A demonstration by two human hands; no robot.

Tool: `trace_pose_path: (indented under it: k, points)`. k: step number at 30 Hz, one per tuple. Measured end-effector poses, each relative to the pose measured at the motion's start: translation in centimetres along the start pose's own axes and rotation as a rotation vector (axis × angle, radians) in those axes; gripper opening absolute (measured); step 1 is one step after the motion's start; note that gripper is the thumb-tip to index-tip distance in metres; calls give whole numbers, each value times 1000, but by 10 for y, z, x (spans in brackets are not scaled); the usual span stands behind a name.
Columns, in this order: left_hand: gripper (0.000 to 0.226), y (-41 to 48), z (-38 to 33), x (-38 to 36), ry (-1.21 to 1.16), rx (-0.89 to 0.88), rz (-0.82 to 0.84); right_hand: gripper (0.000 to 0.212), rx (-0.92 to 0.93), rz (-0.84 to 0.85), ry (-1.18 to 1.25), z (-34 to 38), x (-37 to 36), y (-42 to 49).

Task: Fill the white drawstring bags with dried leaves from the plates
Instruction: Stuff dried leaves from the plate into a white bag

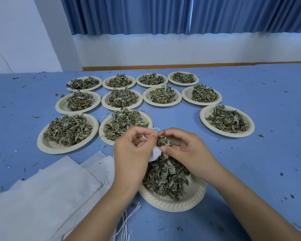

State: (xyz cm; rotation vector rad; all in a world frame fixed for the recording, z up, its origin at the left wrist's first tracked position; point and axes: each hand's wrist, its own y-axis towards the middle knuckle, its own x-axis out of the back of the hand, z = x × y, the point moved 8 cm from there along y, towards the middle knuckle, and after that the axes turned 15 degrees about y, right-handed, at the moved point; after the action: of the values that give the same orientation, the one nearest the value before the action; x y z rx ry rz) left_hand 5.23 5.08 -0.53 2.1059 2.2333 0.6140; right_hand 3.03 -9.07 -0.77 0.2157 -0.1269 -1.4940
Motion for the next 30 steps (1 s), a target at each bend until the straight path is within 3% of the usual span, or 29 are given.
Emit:
trace_pose_path:
  k: [4, 6, 8, 11, 13, 18, 21, 23, 27, 30]
  points:
    - [18, -6, -6, -4, 56, -80, 6, 24, -44, -139, 229, -6, 10, 0]
    - [20, -9, -11, -4, 87, -125, 6, 24, -7, -168, 227, -1, 16, -1]
    - [19, -10, -14, -6, 76, -153, 24, 29, 67, -147, 68, 6, 14, -3]
    - [19, -12, -17, -11, 49, -181, 66, 27, 254, -96, -395, 18, 3, -7]
    - [20, -13, -17, -13, 62, -176, 74, 21, 328, -94, -482, 22, 2, -7]
    - [15, -7, -12, -3, 60, -132, 4, 32, 179, -12, 34, 13, 6, -1]
    - [16, -6, -13, -2, 57, -136, 0, 26, 195, -30, 196, 14, 9, -2]
    - [16, -8, -15, -4, 45, -153, 25, 21, 305, -68, 65, 22, 11, -5]
    - [19, -13, -19, -8, -33, -160, 71, 16, 499, -66, -432, 30, -7, -11]
    - [13, -9, -19, 0, -61, -127, 18, 23, 462, -8, -523, 27, -12, -11]
